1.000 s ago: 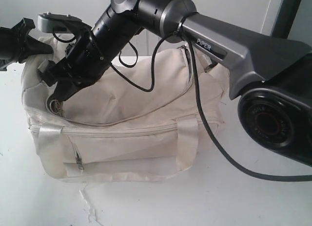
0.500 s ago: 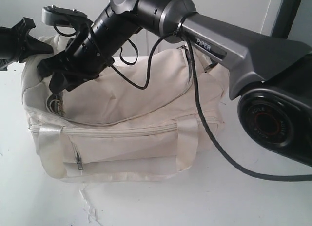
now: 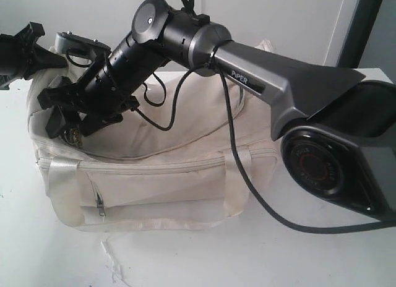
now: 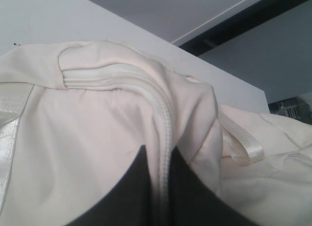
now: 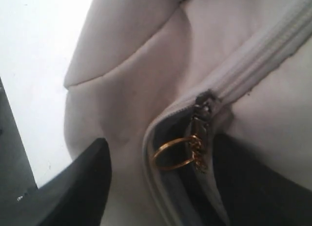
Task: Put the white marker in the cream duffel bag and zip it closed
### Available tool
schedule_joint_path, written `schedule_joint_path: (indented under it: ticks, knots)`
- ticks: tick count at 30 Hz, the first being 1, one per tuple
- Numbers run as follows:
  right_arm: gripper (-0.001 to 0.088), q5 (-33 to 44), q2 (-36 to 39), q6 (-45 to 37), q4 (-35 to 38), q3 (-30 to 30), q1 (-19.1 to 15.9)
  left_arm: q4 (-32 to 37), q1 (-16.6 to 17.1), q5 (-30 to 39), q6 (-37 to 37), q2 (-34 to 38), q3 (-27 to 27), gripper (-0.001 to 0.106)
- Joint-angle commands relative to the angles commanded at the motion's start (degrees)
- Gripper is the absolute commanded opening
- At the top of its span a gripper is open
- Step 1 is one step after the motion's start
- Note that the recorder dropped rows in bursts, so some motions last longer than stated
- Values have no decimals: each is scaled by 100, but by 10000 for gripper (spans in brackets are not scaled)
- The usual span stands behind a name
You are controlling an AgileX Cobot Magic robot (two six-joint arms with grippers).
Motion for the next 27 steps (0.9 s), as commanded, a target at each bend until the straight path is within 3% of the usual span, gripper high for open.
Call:
schedule_joint_path:
  ticks: [3, 6, 9, 10, 23, 27]
  knots:
    - [549, -143, 127, 0, -12, 0, 0, 0, 0, -16, 0, 0, 0, 3]
    - [411, -152, 160, -56, -56, 0, 0, 0, 0, -16, 0, 0, 0, 3]
    - [44, -103, 108, -268, -56, 0, 0, 0, 0, -16, 0, 0, 0, 3]
    - [6, -90, 52, -387, -56, 0, 0, 0, 0, -16, 0, 0, 0, 3]
    - [0, 159, -420, -657, -541, 0, -14, 0, 0, -14, 11, 0, 0, 3]
    - [0, 311, -444, -750, -1107, 0, -14, 0, 0, -14, 21, 0, 0, 3]
